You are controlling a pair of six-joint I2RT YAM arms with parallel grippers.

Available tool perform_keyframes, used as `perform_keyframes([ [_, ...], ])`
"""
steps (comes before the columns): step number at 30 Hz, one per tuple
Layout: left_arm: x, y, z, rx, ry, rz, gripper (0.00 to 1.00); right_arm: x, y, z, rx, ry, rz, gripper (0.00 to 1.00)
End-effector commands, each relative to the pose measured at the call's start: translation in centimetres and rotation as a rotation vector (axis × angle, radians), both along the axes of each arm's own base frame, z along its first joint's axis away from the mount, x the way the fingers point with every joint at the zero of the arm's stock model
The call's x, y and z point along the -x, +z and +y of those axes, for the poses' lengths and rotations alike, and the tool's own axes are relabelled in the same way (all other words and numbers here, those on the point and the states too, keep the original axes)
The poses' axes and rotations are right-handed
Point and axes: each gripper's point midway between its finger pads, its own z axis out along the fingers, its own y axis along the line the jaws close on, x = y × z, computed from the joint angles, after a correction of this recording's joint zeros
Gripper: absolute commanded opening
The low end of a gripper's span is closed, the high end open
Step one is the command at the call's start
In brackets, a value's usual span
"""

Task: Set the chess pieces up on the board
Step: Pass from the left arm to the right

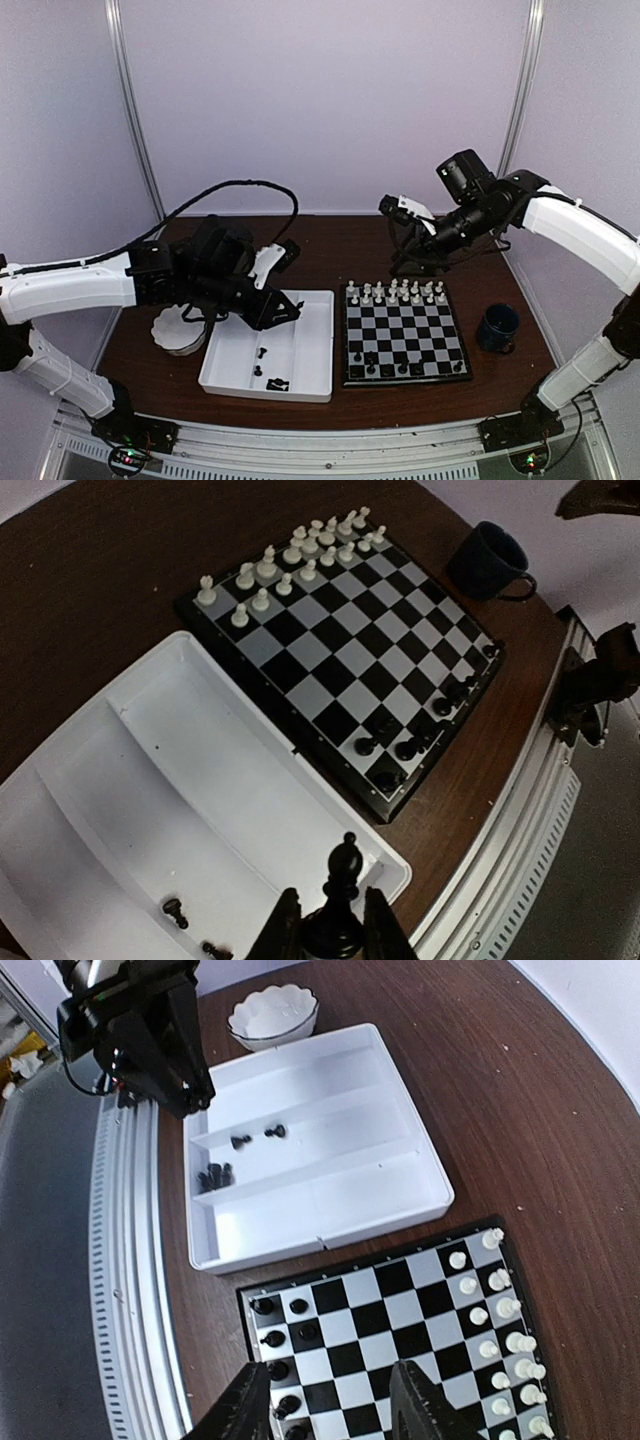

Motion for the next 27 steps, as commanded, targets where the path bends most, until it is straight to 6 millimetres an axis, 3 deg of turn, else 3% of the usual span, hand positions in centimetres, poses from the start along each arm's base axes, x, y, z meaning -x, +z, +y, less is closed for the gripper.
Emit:
perform_keyframes([
  [1, 1.0, 4.0, -2.0, 0.205, -0.142, -0.119, 0.08, 2.0, 1.1, 3.1, -0.098, 0.072, 0.233, 0.44],
  [8, 1.8, 5.9, -2.8, 0.304, -0.191, -0.141, 0.08, 2.9, 2.2, 7.8, -0.158, 0.146, 0.369, 0.46],
  [15, 2.0, 6.9, -3.4, 0.352, -0.211, -0.140, 0.09, 4.2, 1.9, 11.4, -0.163, 0.231, 0.470, 0.46],
  [21, 2.3, 6.9, -3.5, 0.362, -0.220, -0.130, 0.09, 5.9, 1.3, 13.1, -0.146, 0.283, 0.492, 0.45],
  [27, 2.4, 6.6, -3.4, 0.352, -0.225, -0.119, 0.09, 6.5, 1.2, 13.6, -0.153, 0.305, 0.512, 0.38],
])
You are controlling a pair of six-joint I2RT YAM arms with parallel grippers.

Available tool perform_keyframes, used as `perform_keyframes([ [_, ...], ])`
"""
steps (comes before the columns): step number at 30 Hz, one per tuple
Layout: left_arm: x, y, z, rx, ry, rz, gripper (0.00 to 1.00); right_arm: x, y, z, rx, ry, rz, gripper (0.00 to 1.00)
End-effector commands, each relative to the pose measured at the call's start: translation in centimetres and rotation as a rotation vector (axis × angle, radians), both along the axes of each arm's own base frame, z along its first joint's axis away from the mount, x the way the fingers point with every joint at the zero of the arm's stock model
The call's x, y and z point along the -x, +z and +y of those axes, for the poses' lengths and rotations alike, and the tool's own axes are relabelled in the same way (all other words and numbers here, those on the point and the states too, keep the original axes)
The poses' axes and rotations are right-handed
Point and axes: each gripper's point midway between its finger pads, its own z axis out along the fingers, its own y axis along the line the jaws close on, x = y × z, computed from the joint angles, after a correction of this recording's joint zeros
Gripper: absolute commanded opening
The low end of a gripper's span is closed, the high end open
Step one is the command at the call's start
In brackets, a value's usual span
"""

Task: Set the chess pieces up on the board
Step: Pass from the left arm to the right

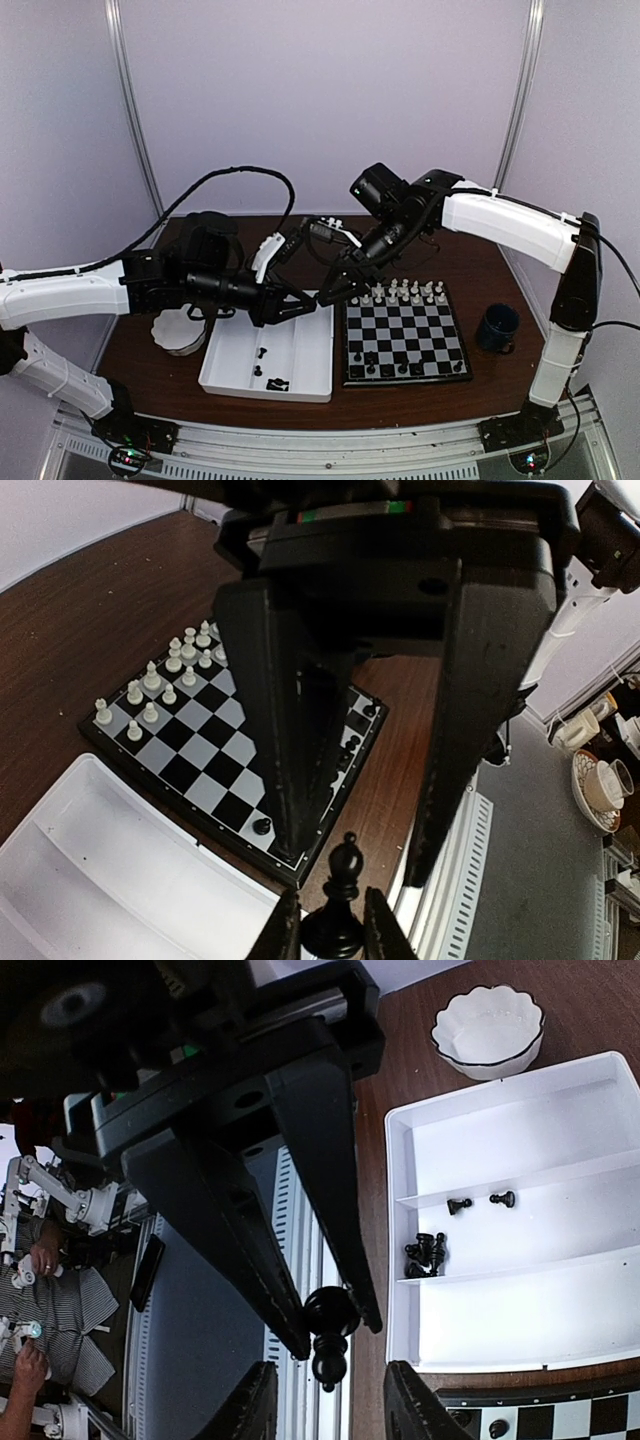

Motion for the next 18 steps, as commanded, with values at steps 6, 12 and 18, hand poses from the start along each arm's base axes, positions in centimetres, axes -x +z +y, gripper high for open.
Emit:
perform_keyframes([
  [6, 0.3, 1.0, -0.3, 0.044, -0.025, -0.011, 0.09, 0.4, 1.3, 0.7, -0.043, 0.019, 0.034, 0.31],
  [12, 0.4, 1.0, -0.4, 0.048, -0.030, -0.009, 0.09, 0.4, 1.0, 1.1, -0.045, 0.019, 0.048, 0.29],
  [18, 0.3, 0.8, -0.5, 0.040, -0.030, -0.008, 0.09, 0.3, 1.0, 1.5, -0.046, 0.022, 0.056, 0.27],
])
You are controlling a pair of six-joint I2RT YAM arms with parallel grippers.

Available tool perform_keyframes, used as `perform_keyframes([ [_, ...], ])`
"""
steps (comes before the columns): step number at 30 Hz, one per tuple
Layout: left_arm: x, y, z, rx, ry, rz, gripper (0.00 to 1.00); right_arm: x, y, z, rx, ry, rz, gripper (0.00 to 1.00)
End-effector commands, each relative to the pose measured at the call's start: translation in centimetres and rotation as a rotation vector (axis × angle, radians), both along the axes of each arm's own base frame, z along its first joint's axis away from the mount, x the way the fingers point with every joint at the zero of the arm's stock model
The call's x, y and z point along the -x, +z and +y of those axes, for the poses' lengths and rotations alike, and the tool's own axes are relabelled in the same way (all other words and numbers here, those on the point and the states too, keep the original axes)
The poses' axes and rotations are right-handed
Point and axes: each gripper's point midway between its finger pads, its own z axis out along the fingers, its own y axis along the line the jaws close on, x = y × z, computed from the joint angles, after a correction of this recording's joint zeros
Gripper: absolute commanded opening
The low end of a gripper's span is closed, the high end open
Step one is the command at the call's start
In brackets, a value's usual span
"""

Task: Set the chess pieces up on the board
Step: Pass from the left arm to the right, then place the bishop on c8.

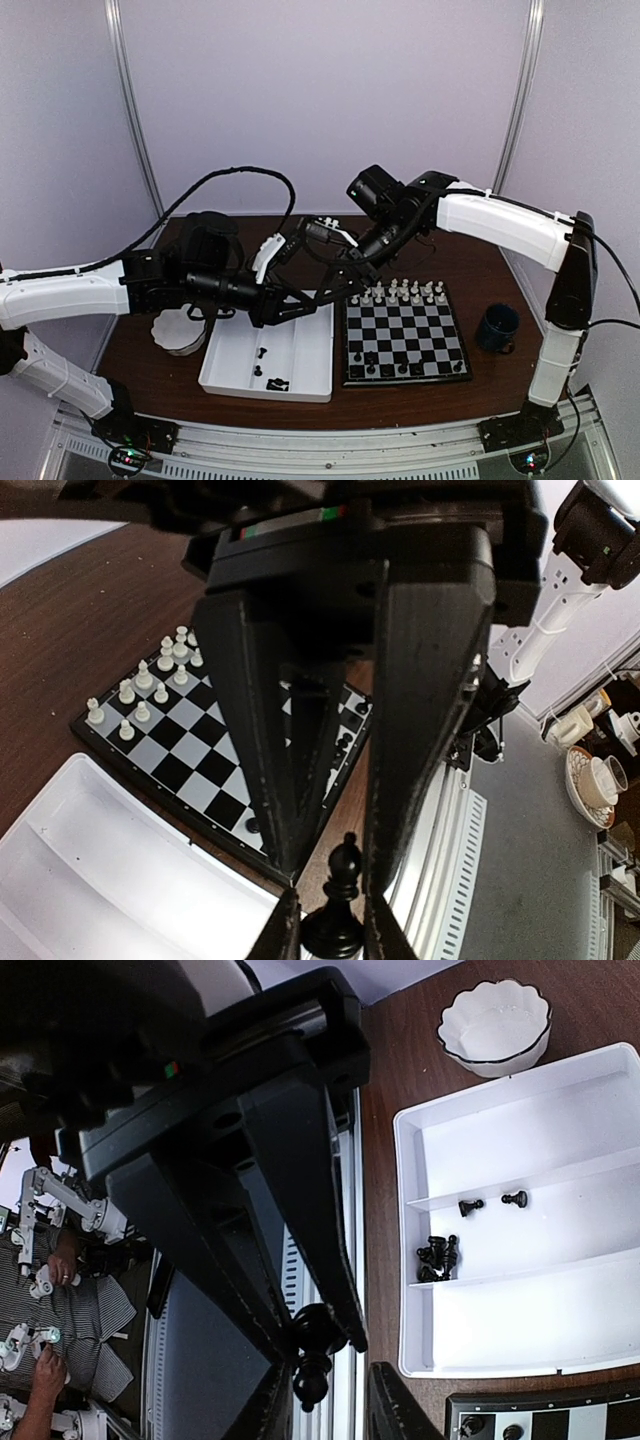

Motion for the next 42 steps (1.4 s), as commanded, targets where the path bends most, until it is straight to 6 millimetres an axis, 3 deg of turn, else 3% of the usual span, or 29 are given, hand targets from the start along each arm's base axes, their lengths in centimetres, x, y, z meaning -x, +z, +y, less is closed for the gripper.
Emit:
perform_keyframes([
  [1, 0.0, 0.7, -0.4, 0.035, -0.011, -0.017, 0.09, -0.1, 1.0, 1.0, -0.042, 0.015, -0.003, 0.27],
  [13, -0.1, 0.1, -0.5, 0.024, -0.008, -0.010, 0.09, 0.0, 1.1, 1.1, -0.051, 0.023, -0.001, 0.11],
  [21, -0.9, 0.1, 1.0, -0.023, 0.058, -0.058, 0.46, -0.8, 0.6, -0.4, 0.010, 0.005, -0.121, 0.09],
  [26, -0.9, 0.8, 3.3, -0.058, 0.104, -0.125, 0.52, -2.8, -0.3, -4.0, 0.094, -0.063, -0.252, 0.08],
  [31, -2.0, 0.6, 5.3, -0.096, 0.197, -0.185, 0.58, -4.3, -3.7, -9.6, 0.297, -0.112, -0.500, 0.08],
  [37, -3.4, -0.2, 5.5, -0.134, 0.253, -0.210, 0.59, -2.7, -8.4, -16.3, 0.498, -0.118, -0.624, 0.09],
  [42, -4.9, -1.1, 5.2, -0.185, 0.292, -0.215, 0.59, -1.1, -11.6, -20.2, 0.609, -0.116, -0.642, 0.08],
])
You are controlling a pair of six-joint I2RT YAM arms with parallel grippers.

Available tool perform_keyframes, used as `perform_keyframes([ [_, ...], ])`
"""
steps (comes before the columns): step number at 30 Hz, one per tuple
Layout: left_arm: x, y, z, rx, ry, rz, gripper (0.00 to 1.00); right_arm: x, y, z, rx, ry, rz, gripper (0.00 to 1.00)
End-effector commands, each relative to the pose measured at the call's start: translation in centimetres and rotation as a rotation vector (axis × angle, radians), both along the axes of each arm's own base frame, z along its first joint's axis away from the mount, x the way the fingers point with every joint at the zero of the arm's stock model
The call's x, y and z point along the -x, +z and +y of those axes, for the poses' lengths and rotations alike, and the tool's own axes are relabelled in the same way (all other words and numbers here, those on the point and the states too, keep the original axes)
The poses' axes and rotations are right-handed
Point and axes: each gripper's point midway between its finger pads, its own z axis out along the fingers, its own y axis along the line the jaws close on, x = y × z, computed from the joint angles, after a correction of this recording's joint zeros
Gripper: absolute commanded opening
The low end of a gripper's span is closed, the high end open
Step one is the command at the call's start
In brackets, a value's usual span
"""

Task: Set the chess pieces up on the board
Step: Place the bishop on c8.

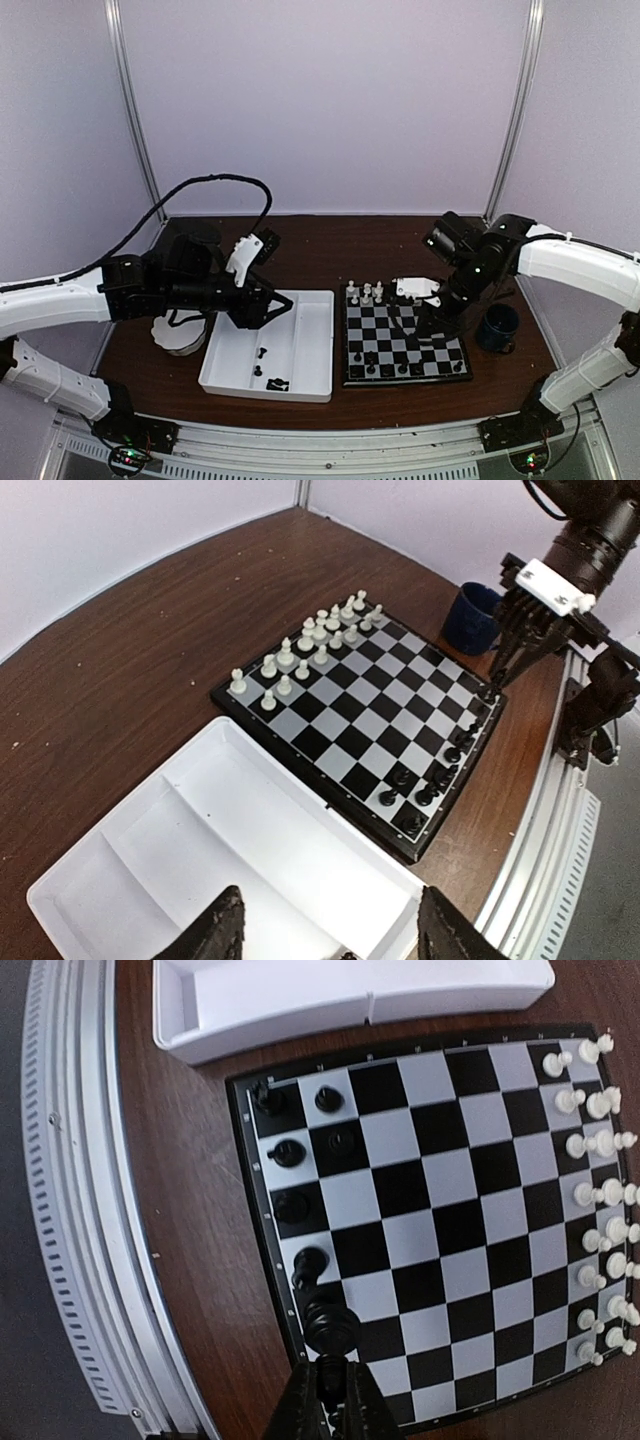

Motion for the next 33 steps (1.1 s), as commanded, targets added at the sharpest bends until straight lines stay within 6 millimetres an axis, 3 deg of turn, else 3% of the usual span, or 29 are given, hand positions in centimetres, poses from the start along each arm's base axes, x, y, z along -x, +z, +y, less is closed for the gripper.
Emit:
perform_keyframes([
  [1, -2.1, 0.0, -0.2, -0.033, 0.063, -0.039, 0.59, -0.5, -2.2, -3.7, 0.128, -0.028, -0.107, 0.08],
  [7, -2.8, -0.6, -1.0, -0.045, 0.068, -0.018, 0.59, 1.0, -4.7, -6.5, 0.202, -0.028, -0.102, 0.08],
  [11, -2.9, -0.9, -1.0, -0.047, 0.071, -0.009, 0.59, 1.4, -5.8, -7.2, 0.223, -0.007, -0.104, 0.08],
  [33, -2.9, -1.3, -0.5, -0.066, 0.091, 0.012, 0.59, 2.8, -9.4, -5.4, 0.262, 0.092, -0.006, 0.12],
])
